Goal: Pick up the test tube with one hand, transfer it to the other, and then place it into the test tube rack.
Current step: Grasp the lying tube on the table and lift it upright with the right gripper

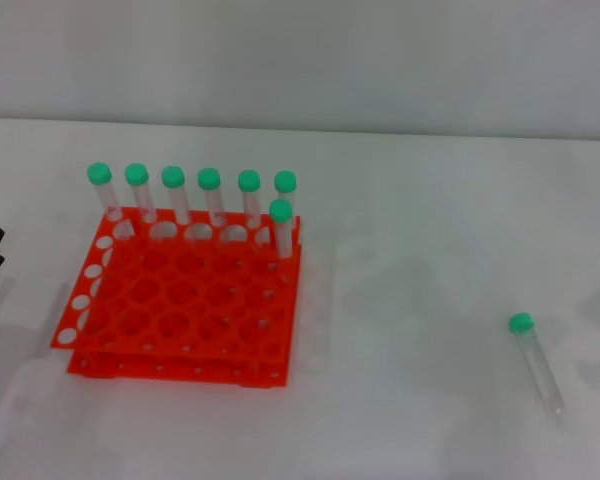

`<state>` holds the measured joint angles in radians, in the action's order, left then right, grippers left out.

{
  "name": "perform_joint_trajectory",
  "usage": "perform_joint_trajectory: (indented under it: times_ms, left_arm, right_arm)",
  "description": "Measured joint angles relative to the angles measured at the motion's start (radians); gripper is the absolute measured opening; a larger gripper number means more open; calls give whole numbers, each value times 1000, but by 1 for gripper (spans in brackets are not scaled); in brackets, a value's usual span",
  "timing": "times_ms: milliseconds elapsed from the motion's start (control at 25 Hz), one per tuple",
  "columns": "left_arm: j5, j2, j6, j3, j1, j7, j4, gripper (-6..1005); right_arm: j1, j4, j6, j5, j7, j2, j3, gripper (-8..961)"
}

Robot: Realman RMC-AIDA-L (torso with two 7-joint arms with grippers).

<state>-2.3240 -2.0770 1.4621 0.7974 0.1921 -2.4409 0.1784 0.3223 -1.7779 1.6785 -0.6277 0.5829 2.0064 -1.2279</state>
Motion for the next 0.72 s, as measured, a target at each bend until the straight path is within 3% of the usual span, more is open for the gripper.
perform_joint_trajectory:
  times_ms: [280, 720]
  left_arm:
    - [0, 1, 6, 0, 4, 3, 7, 785]
    - [0, 2, -1, 0, 6, -4, 9, 781]
  right_arm:
    - [9, -16, -11, 18, -105, 1, -162, 782]
    - [30, 46, -136, 107, -218, 3, -378, 781]
